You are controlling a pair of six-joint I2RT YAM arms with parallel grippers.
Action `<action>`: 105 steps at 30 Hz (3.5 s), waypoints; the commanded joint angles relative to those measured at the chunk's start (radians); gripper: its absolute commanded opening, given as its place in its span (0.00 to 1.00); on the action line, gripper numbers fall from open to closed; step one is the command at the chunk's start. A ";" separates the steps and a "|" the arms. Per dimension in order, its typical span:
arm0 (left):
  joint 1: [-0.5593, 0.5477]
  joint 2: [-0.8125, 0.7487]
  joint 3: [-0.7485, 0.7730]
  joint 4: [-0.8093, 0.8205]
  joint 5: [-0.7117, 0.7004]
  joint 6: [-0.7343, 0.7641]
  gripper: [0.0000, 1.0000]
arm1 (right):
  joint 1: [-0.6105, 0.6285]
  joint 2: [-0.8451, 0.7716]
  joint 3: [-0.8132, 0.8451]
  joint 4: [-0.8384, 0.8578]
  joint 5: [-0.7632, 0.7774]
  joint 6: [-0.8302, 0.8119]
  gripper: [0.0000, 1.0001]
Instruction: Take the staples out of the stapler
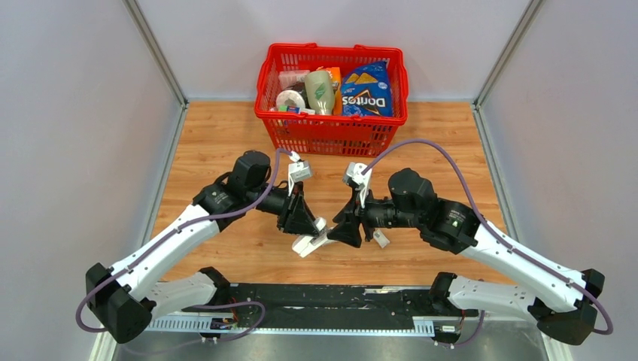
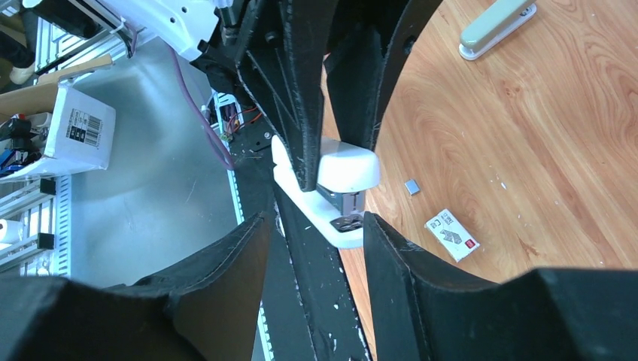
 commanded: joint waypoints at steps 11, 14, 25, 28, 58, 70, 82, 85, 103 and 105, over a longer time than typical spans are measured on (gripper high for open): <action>-0.051 -0.062 -0.009 0.085 0.101 0.024 0.00 | -0.001 0.004 0.009 0.058 -0.079 -0.027 0.51; -0.059 -0.068 -0.012 0.091 0.106 0.025 0.00 | -0.002 0.009 0.007 0.061 -0.097 -0.022 0.49; -0.062 -0.109 -0.017 0.109 0.120 0.022 0.00 | -0.002 0.006 -0.034 0.101 -0.142 0.012 0.47; -0.063 -0.111 -0.020 0.118 0.121 0.017 0.00 | -0.001 0.011 -0.039 0.112 -0.152 0.013 0.43; -0.071 -0.286 -0.058 0.352 -0.109 -0.105 0.00 | -0.002 0.000 -0.233 0.316 -0.306 0.170 0.00; -0.071 -0.321 -0.063 0.392 -0.204 -0.116 0.00 | 0.025 -0.026 -0.375 0.465 -0.338 0.265 0.00; -0.071 -0.347 -0.072 0.421 -0.296 -0.121 0.00 | 0.058 -0.019 -0.460 0.612 -0.329 0.332 0.00; -0.071 -0.361 -0.076 0.435 -0.329 -0.122 0.00 | 0.070 -0.009 -0.480 0.644 -0.323 0.348 0.00; -0.071 -0.353 -0.087 0.389 -0.351 -0.101 0.00 | 0.084 -0.069 -0.310 0.324 -0.102 0.202 0.17; -0.071 -0.355 -0.089 0.367 -0.363 -0.090 0.00 | 0.082 -0.084 -0.277 0.269 -0.051 0.176 0.30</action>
